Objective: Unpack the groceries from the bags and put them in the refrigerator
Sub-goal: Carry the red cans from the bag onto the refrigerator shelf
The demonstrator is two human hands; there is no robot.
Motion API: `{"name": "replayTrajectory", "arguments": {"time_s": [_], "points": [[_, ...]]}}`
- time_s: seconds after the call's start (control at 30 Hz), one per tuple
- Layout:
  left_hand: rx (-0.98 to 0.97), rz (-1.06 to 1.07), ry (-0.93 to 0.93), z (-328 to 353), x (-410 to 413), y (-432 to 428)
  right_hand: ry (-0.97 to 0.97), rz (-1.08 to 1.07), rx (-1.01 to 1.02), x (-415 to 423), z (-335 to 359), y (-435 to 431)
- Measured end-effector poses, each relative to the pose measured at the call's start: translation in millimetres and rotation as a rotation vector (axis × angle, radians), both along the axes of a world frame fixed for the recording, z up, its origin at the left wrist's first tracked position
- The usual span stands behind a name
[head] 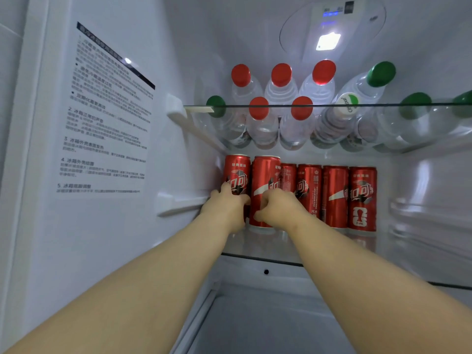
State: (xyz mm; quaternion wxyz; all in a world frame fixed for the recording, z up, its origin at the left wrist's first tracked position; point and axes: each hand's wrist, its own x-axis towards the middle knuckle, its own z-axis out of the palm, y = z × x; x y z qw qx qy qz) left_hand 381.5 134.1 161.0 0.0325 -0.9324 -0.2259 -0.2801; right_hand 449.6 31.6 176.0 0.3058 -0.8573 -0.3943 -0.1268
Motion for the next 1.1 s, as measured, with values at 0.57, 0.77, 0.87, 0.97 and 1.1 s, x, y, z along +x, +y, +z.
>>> {"name": "replayTrajectory", "arguments": {"time_s": [0.57,0.77,0.87,0.97,1.1], "points": [[-0.07,-0.005,0.041,5.0,6.3,4.9,0.023,0.077,-0.135,3.3,4.0,-1.6],[-0.064,0.003,-0.009,3.6,8.6,5.6,0.07,0.083,-0.147,1.3,5.0,-1.5],[-0.062,0.017,-0.037,3.4,9.1,6.0,0.096,0.103,-0.156,0.4,5.3,-0.9],[-0.046,0.029,-0.037,3.4,7.9,6.8,0.132,0.115,-0.136,0.4,5.6,-1.0],[-0.033,0.033,-0.044,3.0,4.9,6.3,0.153,0.124,-0.13,-1.6,3.9,-1.2]]}}
